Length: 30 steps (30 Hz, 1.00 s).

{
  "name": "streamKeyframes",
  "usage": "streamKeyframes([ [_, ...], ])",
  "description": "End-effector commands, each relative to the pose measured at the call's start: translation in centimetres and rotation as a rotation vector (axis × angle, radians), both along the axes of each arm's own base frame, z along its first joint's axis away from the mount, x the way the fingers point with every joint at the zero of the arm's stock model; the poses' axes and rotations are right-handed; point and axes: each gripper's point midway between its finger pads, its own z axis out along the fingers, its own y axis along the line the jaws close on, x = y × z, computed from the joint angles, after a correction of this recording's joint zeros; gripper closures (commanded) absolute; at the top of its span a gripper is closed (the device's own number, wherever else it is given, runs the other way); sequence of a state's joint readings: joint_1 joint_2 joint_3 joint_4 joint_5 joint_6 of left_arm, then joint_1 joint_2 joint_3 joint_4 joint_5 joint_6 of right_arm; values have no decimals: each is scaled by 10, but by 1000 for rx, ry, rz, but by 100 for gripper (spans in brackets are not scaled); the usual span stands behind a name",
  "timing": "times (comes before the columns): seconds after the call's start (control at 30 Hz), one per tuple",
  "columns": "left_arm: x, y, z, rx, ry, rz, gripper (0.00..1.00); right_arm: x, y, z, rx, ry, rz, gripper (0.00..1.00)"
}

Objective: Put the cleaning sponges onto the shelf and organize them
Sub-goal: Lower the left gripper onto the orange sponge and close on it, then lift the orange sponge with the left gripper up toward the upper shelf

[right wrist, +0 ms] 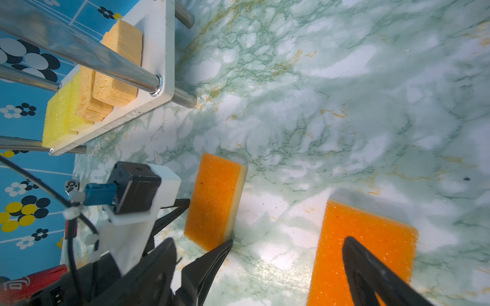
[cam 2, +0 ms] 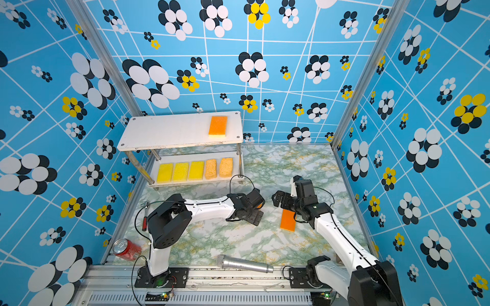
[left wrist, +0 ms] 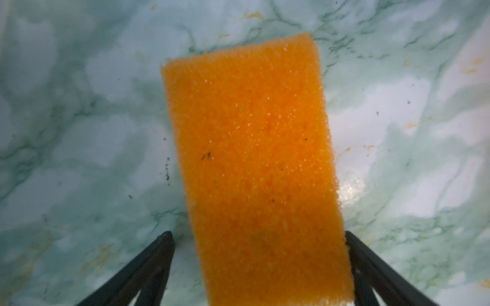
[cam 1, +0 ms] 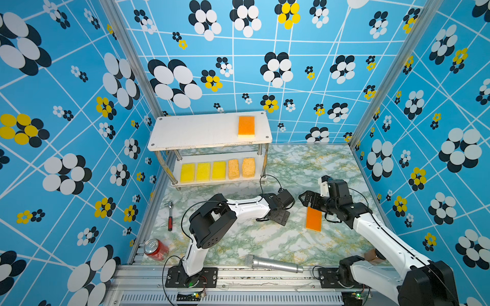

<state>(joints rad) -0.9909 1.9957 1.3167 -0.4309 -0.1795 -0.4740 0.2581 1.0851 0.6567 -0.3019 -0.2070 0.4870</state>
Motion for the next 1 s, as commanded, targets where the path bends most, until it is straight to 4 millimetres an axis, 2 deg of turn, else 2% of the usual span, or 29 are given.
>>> streamKeyframes([
  [0.0, 3, 10, -9, 77, -8, 34, 1, -2, -5, -8, -7, 17, -23, 1],
  [0.13, 3, 8, -11, 75, -1, 29, 1, -2, -5, -8, -7, 17, -24, 1],
  [0.5, 5, 22, -15, 135, -26, 51, 1, -2, -5, -9, -4, 16, -23, 1],
  [0.67, 4, 17, -15, 112, -14, 41, 9, -2, -5, -10, -3, 18, -24, 1],
  [0.97, 2, 13, -17, 96, 2, 29, 17, -2, -5, -10, -2, 15, -26, 1],
])
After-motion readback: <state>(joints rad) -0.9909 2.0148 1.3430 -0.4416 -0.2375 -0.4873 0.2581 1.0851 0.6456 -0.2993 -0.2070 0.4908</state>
